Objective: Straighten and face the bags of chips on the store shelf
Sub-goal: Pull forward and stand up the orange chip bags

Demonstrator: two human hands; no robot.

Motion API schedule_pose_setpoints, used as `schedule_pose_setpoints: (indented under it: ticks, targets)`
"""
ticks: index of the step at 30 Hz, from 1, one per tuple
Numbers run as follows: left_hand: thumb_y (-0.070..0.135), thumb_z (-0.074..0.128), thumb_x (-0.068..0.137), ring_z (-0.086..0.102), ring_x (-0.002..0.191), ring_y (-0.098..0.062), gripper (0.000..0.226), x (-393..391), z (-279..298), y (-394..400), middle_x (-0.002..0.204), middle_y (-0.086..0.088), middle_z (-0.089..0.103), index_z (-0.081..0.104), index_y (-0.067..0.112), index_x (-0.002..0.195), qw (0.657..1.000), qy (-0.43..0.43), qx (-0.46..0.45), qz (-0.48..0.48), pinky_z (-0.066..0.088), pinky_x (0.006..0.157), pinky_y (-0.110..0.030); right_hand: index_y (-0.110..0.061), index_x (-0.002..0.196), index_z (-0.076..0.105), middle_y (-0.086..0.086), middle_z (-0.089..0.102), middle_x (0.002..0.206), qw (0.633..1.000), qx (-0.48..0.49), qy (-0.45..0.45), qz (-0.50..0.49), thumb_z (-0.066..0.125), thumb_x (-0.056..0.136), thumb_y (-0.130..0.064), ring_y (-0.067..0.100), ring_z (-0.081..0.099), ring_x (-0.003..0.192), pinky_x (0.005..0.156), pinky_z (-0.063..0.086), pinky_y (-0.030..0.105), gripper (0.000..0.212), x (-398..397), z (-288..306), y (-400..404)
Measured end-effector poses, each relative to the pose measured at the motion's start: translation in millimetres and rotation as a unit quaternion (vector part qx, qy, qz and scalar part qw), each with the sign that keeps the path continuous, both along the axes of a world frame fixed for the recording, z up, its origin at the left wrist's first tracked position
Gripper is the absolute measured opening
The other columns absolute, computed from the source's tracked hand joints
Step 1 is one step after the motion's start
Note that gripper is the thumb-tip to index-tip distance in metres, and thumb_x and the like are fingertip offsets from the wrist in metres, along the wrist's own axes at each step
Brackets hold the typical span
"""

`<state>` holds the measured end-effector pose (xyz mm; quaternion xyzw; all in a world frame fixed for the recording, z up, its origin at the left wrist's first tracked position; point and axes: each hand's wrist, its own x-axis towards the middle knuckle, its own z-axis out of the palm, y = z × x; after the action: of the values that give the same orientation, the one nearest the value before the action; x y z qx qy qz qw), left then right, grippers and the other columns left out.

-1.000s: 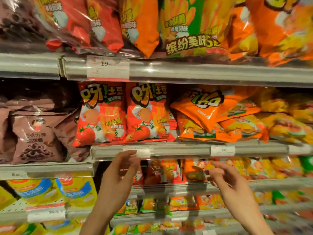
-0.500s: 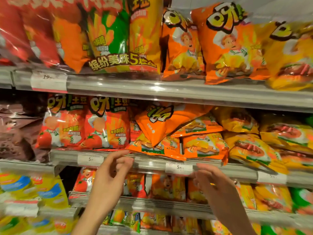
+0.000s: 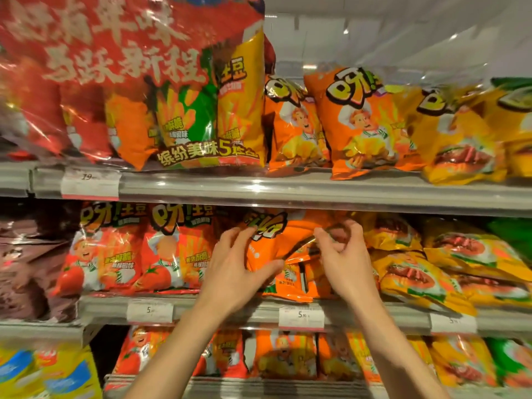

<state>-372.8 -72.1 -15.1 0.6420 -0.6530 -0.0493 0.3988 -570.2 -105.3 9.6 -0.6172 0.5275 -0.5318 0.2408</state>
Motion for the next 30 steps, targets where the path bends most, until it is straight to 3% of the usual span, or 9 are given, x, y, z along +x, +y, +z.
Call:
schedule_pose_setpoints:
  ticks: [3, 8, 13, 16, 19, 23, 25, 28, 30]
  targets:
    - [0.060, 0.064, 0.087, 0.036, 0.141, -0.016, 0.069, 4, 0, -4, 0.154, 0.005, 0.038, 0.044, 0.033, 0.148, 1.000, -0.011, -0.028, -0.008, 0.033, 0.112, -0.033, -0.016, 0.144, 0.029, -0.006, 0.060, 0.107, 0.999, 0.015, -0.039, -0.005, 0.061, 0.092, -0.051, 0.000, 0.057, 0.088, 0.085, 0.042, 0.027, 0.071, 3, 6, -4]
    - [0.045, 0.067, 0.090, 0.040, 0.135, -0.006, 0.054, 25, -2, 1, 0.146, 0.014, 0.043, 0.055, 0.031, 0.140, 0.996, 0.020, -0.078, -0.040, 0.034, 0.109, -0.028, -0.030, 0.145, 0.026, -0.004, 0.050, 0.130, 0.993, 0.045, -0.108, -0.005, 0.060, 0.080, -0.071, 0.015, 0.058, 0.112, 0.103, 0.048, 0.044, 0.084, -8, 9, -5]
    - [0.038, 0.065, 0.082, 0.035, 0.137, 0.007, 0.053, 47, -6, 10, 0.149, 0.025, 0.039, 0.055, 0.041, 0.134, 0.992, 0.033, -0.077, -0.099, 0.028, 0.111, -0.024, -0.027, 0.132, 0.054, 0.001, 0.067, 0.122, 0.981, 0.121, -0.137, 0.062, 0.061, 0.067, -0.084, 0.020, 0.065, 0.110, 0.097, 0.053, 0.046, 0.087, -23, 14, -4]
    - [0.028, 0.064, 0.081, 0.031, 0.140, 0.010, 0.053, 54, -5, 13, 0.150, 0.028, 0.037, 0.057, 0.043, 0.131, 0.988, 0.037, -0.080, -0.123, 0.025, 0.111, -0.020, -0.030, 0.125, 0.059, -0.008, 0.066, 0.118, 0.973, 0.162, -0.112, 0.117, 0.065, 0.071, -0.077, 0.007, 0.061, 0.105, 0.096, 0.047, 0.034, 0.072, -31, 22, 5]
    - [0.023, 0.062, 0.080, 0.029, 0.142, 0.010, 0.055, 55, -3, 13, 0.153, 0.030, 0.033, 0.059, 0.040, 0.132, 0.986, 0.039, -0.087, -0.135, 0.029, 0.110, -0.020, -0.025, 0.137, 0.051, -0.004, 0.066, 0.121, 0.972, 0.185, -0.095, 0.107, 0.077, 0.061, -0.073, 0.013, 0.064, 0.107, 0.099, 0.050, 0.043, 0.093, -29, 27, 8]
    - [0.035, 0.071, 0.087, 0.039, 0.138, -0.002, 0.059, 49, -6, 16, 0.149, 0.019, 0.038, 0.049, 0.036, 0.142, 0.985, 0.086, -0.143, -0.051, 0.044, 0.105, -0.028, -0.025, 0.150, 0.031, -0.009, 0.077, 0.080, 0.966, 0.191, -0.120, 0.124, 0.080, 0.075, -0.041, 0.013, 0.073, 0.085, 0.089, 0.057, 0.042, 0.091, -25, 18, 22]
    - [0.040, 0.074, 0.087, 0.043, 0.133, -0.011, 0.070, 41, -9, 22, 0.144, 0.007, 0.041, 0.040, 0.031, 0.147, 0.981, 0.126, -0.146, 0.023, 0.044, 0.105, -0.031, -0.031, 0.154, 0.021, -0.007, 0.077, 0.080, 0.960, 0.197, -0.151, 0.129, 0.078, 0.080, -0.030, 0.012, 0.075, 0.079, 0.070, 0.059, 0.033, 0.094, -23, 13, 33]
    - [0.055, 0.072, 0.080, 0.046, 0.130, -0.020, 0.089, 31, -12, 35, 0.141, 0.000, 0.041, 0.029, 0.026, 0.153, 0.966, 0.208, -0.123, 0.097, 0.040, 0.109, -0.042, -0.038, 0.156, 0.009, -0.002, 0.078, 0.092, 0.943, 0.205, -0.225, 0.135, 0.078, 0.082, -0.018, 0.024, 0.076, 0.087, 0.076, 0.060, 0.045, 0.103, -18, 1, 45]
    - [0.064, 0.065, 0.076, 0.058, 0.107, -0.015, 0.096, 24, -13, 46, 0.122, 0.004, 0.053, 0.026, 0.025, 0.155, 0.947, 0.291, -0.095, 0.096, 0.045, 0.103, -0.040, -0.040, 0.153, 0.018, 0.002, 0.078, 0.101, 0.935, 0.199, -0.266, 0.124, 0.077, 0.083, -0.013, 0.028, 0.075, 0.088, 0.071, 0.061, 0.047, 0.095, -12, -6, 51]
